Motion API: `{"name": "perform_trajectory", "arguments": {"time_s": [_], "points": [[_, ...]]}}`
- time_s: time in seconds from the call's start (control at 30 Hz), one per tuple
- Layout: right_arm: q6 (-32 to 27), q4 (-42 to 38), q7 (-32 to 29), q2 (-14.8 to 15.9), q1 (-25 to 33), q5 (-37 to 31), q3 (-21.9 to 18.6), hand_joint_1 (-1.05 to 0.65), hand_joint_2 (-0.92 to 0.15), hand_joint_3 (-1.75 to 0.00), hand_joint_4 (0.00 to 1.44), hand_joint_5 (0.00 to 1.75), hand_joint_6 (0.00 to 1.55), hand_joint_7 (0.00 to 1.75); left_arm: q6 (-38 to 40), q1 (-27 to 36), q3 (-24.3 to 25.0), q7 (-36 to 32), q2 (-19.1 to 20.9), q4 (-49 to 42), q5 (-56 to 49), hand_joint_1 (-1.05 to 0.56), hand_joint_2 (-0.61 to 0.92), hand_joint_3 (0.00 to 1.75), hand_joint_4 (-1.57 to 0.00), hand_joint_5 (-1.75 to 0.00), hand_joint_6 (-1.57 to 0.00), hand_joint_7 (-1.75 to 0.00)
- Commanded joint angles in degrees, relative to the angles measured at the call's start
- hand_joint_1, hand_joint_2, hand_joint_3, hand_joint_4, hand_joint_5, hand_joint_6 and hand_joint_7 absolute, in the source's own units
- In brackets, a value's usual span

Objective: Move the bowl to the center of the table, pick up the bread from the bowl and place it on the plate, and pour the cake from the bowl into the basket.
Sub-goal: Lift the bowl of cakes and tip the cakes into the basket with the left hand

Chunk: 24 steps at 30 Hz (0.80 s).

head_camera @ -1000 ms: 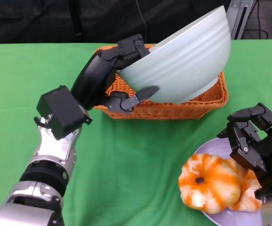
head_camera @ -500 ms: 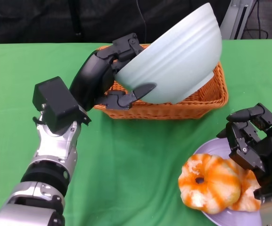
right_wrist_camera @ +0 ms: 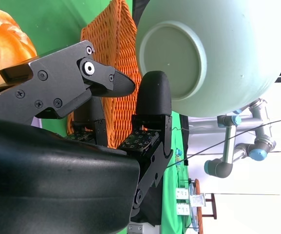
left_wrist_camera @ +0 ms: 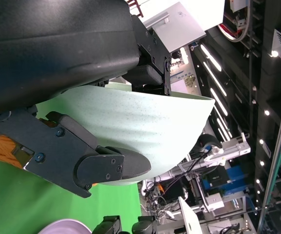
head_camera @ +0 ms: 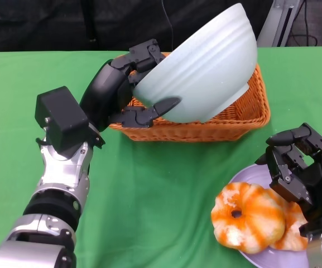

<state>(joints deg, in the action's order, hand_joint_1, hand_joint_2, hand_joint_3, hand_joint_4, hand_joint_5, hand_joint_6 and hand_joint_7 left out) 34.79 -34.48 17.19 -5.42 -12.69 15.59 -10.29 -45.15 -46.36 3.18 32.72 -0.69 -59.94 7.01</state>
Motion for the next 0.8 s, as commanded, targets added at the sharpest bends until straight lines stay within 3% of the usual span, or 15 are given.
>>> {"name": "perform_trajectory", "arguments": {"time_s": [0.03,0.27,0.8], "points": [[1.6,-0.5,-0.4,0.2,-0.8,-0.2,-0.3,-0.12,-0.69,-0.78,0.76,1.6,0.66,1.3,0.9,-2.4,1.2,0.4,0.4,-0.5,1.2,-0.12,0.81,0.73,-0.63,-1.75,-0.64,-1.58],[1.9,-1.4,-0.4,0.1,-1.2,-0.3,-0.3,-0.13,-0.69,-0.79,0.75,1.61,0.65,1.31,5.0,-3.3,2.6,2.0,0.2,-0.3,2.4,-0.1,0.71,0.9,-0.67,-1.72,-0.68,-1.56],[1.7,-1.6,-0.9,0.2,-1.1,-1.0,0.2,-0.12,-0.74,-0.7,0.72,1.6,0.63,1.29,13.6,-5.9,5.1,5.7,-1.1,-0.6,5.7,-0.07,0.7,0.91,-0.72,-1.65,-0.72,-1.55]]}}
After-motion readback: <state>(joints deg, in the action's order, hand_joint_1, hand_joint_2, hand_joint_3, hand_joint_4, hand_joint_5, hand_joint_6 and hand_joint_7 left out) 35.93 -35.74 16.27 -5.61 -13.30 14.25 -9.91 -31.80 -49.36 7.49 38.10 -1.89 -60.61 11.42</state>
